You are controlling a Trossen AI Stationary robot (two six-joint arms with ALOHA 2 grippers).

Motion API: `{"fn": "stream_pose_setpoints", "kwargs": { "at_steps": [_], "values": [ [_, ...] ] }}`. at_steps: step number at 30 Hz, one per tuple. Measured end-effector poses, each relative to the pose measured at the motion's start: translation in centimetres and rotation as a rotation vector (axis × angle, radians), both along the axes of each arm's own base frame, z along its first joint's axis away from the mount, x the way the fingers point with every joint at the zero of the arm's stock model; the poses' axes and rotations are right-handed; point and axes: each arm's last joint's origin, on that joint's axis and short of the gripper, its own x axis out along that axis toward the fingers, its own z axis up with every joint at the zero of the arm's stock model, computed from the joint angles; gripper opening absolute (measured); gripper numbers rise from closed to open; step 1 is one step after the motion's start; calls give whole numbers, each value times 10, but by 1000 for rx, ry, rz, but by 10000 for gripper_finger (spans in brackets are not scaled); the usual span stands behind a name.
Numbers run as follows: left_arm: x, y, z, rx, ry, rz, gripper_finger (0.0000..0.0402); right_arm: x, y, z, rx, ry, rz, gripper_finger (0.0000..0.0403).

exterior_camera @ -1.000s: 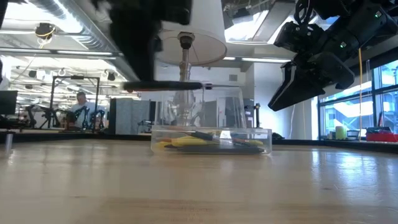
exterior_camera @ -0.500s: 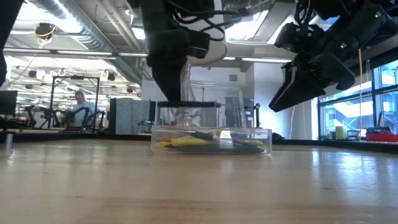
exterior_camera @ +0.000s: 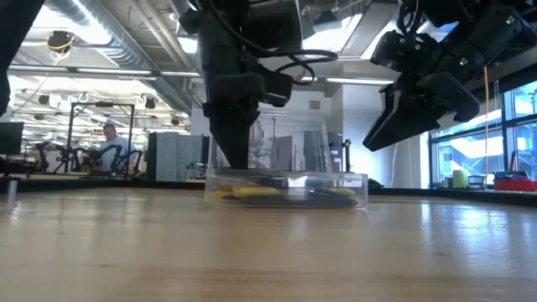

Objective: Pick & place school supplies into a supply box
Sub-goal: Put the black scissors into the transparent supply box

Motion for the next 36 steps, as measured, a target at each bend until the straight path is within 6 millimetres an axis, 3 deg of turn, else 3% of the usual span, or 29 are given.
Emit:
{"fn": "stream_pose_setpoints", "kwargs": {
  "at_steps": [10, 26, 36],
  "values": [
    [2, 0, -8, 12, 20, 31, 68, 0, 0, 0, 0, 2, 0, 133],
    [0, 0, -9, 10, 35, 30, 122, 0, 0, 0, 0, 1, 0, 133],
    [-6, 0, -8, 12, 98, 37, 128, 0, 0, 0, 0, 1, 0, 133]
  ]
}}
